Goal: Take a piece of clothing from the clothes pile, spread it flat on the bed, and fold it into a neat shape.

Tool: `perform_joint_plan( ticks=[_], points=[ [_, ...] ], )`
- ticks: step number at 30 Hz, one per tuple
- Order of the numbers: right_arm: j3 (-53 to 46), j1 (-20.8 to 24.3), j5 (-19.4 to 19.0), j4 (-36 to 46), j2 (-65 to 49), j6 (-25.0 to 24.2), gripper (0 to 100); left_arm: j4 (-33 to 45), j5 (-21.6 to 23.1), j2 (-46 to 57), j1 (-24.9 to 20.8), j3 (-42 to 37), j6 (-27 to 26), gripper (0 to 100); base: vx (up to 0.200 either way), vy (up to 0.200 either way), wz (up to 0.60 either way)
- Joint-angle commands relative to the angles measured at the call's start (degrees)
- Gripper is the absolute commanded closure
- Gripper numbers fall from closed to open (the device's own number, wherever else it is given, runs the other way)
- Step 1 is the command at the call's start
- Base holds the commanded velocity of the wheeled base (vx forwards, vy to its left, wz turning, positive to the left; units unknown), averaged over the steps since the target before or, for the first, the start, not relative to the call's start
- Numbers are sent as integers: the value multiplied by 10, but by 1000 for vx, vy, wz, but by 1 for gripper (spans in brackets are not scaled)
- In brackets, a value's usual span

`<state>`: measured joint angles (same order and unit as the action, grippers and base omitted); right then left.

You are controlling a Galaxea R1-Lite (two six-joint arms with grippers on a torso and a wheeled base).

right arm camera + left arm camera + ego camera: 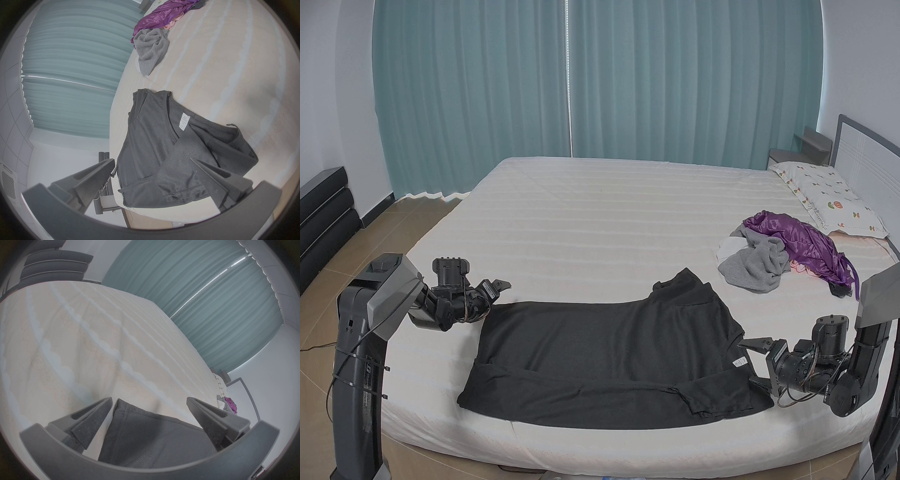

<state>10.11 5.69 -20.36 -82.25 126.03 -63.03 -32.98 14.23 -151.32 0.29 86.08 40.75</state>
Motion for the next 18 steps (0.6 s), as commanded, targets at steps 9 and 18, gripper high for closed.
perform_joint_plan(
  ticks=[9,18],
  points=[
    [0,0,0,0,1,0,0,36,-4,-12,-1,23,-7,0,0,0,0],
    [0,0,0,0,1,0,0,35,-36,-19,0,35,-7,100,0,0,0]
  ],
)
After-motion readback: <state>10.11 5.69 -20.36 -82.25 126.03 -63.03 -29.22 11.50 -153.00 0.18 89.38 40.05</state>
